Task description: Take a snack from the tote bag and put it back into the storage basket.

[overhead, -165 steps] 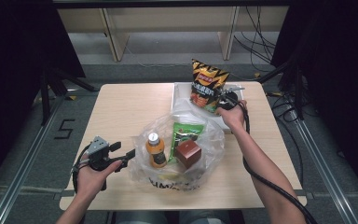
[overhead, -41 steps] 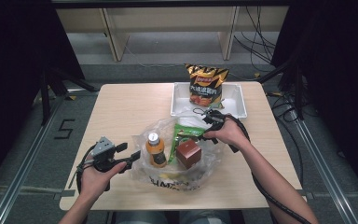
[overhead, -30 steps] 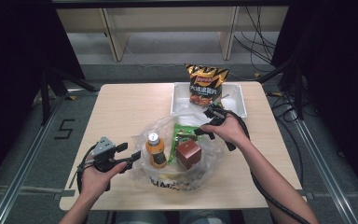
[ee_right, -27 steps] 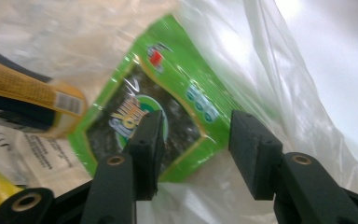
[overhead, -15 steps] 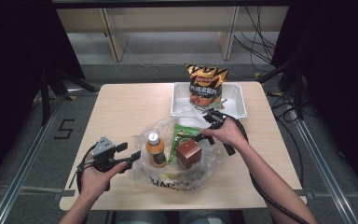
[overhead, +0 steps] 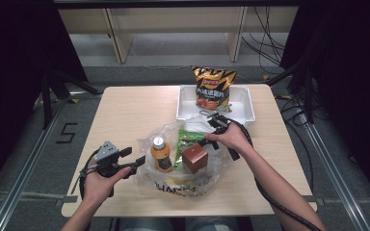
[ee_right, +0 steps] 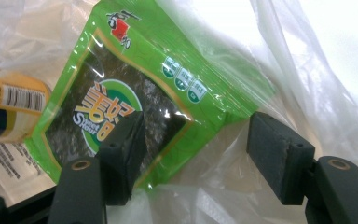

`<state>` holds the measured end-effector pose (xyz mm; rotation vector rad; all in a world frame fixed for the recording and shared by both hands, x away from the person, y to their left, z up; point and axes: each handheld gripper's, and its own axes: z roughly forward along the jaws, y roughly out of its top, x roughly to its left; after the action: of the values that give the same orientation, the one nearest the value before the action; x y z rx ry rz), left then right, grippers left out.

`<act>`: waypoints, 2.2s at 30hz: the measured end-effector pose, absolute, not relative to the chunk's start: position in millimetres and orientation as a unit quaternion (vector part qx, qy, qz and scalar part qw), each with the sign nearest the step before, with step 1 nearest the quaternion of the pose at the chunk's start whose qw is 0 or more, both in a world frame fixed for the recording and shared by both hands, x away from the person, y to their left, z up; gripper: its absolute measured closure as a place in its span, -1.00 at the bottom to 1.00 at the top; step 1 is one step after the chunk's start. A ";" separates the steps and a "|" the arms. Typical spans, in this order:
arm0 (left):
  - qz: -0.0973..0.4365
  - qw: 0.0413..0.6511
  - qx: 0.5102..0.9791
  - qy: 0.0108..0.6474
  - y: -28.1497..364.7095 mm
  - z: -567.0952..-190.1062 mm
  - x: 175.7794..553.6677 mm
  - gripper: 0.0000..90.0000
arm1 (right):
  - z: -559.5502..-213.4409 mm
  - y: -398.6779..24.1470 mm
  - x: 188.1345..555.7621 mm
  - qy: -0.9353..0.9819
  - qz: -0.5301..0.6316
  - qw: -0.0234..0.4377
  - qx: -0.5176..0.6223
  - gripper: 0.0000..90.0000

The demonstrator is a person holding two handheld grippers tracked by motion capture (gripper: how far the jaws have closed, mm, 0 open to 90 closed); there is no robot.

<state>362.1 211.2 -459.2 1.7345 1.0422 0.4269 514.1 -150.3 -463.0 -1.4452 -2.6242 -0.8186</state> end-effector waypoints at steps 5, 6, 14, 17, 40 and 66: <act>0.177 0.511 0.721 0.432 211.3 -459.6 362.5 -0.32 | -469.8 -147.2 515.0 -0.842 -0.265 0.028 -0.469 -0.18; 0.179 0.511 0.724 0.428 211.7 -459.5 362.7 -0.32 | -470.9 -146.1 514.8 -0.841 -0.264 0.024 -0.471 -0.22; 0.178 0.507 0.724 0.433 212.7 -459.6 362.0 -0.32 | -475.3 -139.6 513.8 -0.851 -0.267 0.034 -0.451 0.18; 0.179 0.507 0.725 0.430 213.0 -459.5 362.3 -0.32 | -471.2 -139.6 513.2 -0.853 -0.276 0.022 -0.442 0.55; 0.177 0.508 0.726 0.429 213.4 -460.3 363.0 -0.32 | -462.5 -132.1 534.4 -0.816 -0.298 0.024 -0.495 0.06; 0.175 0.506 0.727 0.429 213.4 -461.7 364.2 -0.32 | -484.3 -113.0 533.8 -0.841 -0.251 0.038 -0.477 0.14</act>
<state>364.2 213.4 -461.7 1.7541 1.0348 0.4220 533.8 -113.0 -484.3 -1.4649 -2.5811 -0.7695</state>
